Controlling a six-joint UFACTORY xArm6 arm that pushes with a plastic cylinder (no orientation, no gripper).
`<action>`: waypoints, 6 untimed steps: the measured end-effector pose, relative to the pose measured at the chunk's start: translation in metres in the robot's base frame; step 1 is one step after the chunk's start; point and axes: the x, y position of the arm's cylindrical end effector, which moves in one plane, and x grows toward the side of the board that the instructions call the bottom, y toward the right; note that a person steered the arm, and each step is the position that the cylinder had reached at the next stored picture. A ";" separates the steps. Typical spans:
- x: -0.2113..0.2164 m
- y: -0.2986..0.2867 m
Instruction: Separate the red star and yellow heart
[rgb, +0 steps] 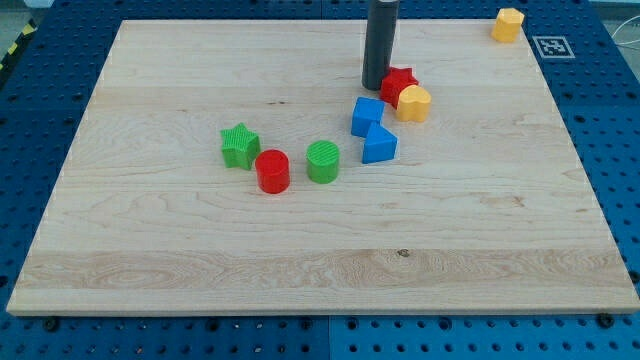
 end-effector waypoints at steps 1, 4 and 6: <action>0.016 -0.025; 0.026 0.047; 0.025 0.117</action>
